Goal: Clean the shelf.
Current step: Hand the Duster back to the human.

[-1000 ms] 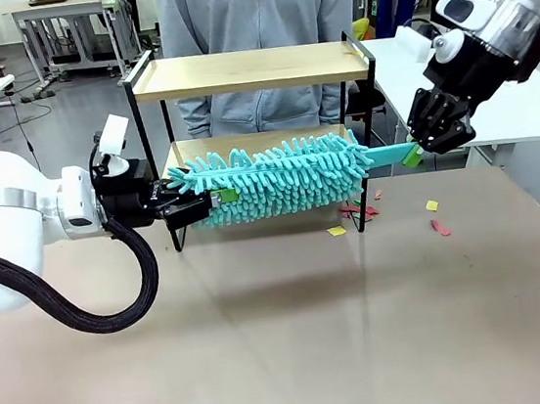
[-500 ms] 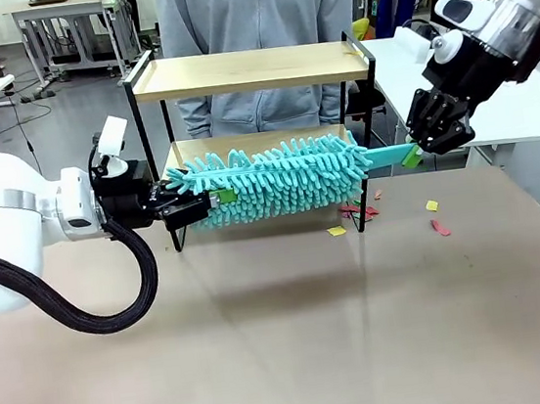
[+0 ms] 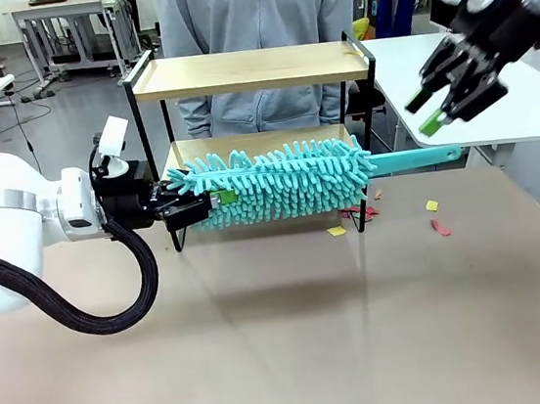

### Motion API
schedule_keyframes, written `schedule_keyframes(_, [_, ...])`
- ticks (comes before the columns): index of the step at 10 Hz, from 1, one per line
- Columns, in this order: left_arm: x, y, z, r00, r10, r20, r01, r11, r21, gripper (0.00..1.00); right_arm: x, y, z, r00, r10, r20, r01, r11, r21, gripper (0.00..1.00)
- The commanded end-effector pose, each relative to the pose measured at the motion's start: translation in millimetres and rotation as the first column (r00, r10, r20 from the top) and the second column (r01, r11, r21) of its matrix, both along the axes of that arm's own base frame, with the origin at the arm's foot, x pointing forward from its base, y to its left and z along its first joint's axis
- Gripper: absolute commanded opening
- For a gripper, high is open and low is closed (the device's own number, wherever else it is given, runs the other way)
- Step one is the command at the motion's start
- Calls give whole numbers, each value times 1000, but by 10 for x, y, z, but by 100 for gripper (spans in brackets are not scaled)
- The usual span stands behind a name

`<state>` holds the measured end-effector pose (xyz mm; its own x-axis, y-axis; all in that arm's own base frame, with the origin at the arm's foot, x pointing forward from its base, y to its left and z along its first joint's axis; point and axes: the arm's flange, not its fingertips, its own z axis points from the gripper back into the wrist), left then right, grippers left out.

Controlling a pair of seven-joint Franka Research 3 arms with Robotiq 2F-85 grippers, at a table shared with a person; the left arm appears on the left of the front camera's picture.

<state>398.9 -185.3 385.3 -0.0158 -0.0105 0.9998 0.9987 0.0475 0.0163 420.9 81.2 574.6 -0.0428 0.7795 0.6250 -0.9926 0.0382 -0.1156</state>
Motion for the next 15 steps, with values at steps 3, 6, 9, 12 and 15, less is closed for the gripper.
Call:
schedule_keyframes(3, [0, -12, 20, 1000, -5, 7, 5, 1000, -1, 0, -196, -821, 268, 990, -143, -14, 140, 937, 320, 100])
schedule_keyframes(6, [0, -12, 20, 1000, -5, 7, 5, 1000, -1, 0, -274, -1399, 227, 979, -202, -41, 196, 854, 482, 100])
schedule_keyframes(9, [0, -12, 20, 1000, -5, 7, 5, 1000, -1, 0, -308, -1519, 290, 970, -232, -69, 237, 856, 460, 100])
schedule_keyframes(12, [-42, -18, 192, 1000, 18, 13, -18, 1000, -14, 18, -308, -1519, 290, 970, -232, -69, 237, 856, 460, 100])
schedule_keyframes(15, [-127, 245, 837, 987, 158, 24, -154, 980, -123, 18, -308, -1519, 290, 970, -232, -69, 237, 856, 460, 100])
